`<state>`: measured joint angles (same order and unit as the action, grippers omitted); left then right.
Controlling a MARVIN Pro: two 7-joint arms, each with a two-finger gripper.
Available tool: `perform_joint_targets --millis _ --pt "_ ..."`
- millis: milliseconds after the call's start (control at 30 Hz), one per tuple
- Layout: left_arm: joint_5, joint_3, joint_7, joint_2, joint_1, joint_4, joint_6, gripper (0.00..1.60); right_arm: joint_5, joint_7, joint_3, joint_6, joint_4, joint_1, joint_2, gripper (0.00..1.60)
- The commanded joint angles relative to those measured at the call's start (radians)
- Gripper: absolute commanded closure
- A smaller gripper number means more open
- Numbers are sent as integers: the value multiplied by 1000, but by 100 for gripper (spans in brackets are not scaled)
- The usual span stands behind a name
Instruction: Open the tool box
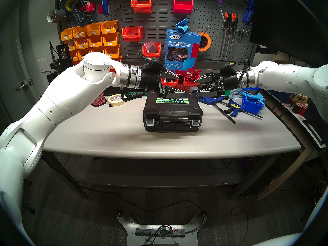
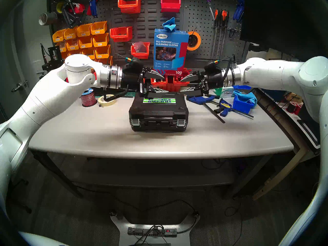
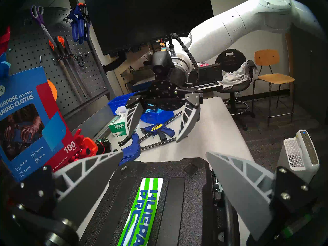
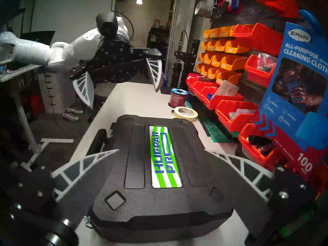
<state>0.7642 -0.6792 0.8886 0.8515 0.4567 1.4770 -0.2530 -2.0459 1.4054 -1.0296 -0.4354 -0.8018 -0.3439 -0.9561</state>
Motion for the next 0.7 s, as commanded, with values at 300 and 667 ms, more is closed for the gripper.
perform_joint_targets --millis 300,667 --pt "2 -10 -1 -1 -14 0 -1 0 40 78 99 12 -17 61 9 0" --pt "2 -10 -1 -1 -14 0 -1 0 74 78 108 19 31 111 -37 0"
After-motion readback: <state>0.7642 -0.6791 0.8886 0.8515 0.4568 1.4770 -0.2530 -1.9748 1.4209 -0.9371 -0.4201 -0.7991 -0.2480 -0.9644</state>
